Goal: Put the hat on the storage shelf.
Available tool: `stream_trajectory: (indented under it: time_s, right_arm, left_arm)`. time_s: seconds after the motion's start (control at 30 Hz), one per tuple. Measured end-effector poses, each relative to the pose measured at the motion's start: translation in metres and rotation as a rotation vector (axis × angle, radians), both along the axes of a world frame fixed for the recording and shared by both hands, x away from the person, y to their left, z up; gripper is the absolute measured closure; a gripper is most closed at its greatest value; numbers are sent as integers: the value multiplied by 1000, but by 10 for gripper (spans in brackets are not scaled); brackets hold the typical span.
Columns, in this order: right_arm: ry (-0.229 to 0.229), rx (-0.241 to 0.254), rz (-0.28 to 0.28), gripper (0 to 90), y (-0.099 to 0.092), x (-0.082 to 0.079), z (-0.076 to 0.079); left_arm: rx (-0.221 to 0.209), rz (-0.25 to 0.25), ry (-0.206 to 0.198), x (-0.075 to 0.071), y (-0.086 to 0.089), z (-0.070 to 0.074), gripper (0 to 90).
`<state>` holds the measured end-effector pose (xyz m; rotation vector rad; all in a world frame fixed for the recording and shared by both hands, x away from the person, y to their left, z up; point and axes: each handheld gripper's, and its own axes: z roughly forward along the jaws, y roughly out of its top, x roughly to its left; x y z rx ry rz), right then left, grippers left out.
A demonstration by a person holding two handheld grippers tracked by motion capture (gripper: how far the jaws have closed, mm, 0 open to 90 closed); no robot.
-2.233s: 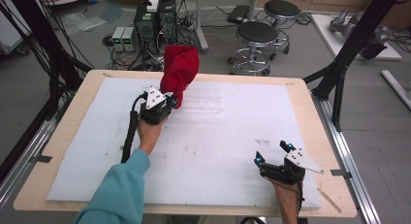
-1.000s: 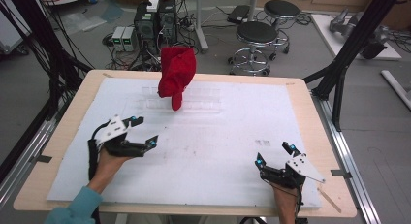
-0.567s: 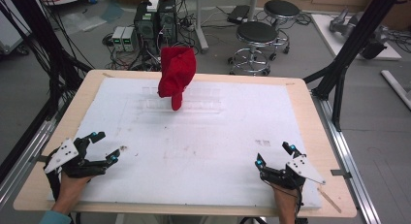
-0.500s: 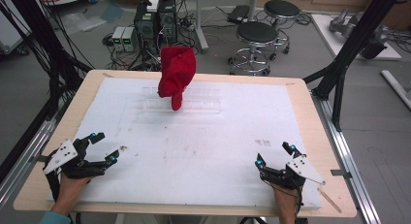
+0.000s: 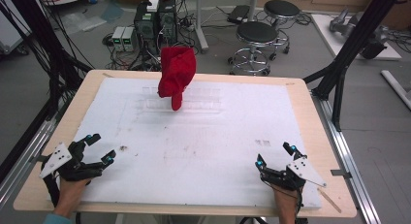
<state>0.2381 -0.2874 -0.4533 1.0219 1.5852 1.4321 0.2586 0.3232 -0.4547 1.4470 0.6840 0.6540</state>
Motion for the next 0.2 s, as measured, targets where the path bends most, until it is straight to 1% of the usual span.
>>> stream_trajectory:
  time_s: [0.13,0.2]
  right_arm:
    - [-5,-6,4,5,0,0,0]
    - [-8,-9,1,5,0,0,0]
  left_arm:
    - [-2,8,-17,-2,0,-1,137]
    - [0,10,-18,-2,0,0,137]
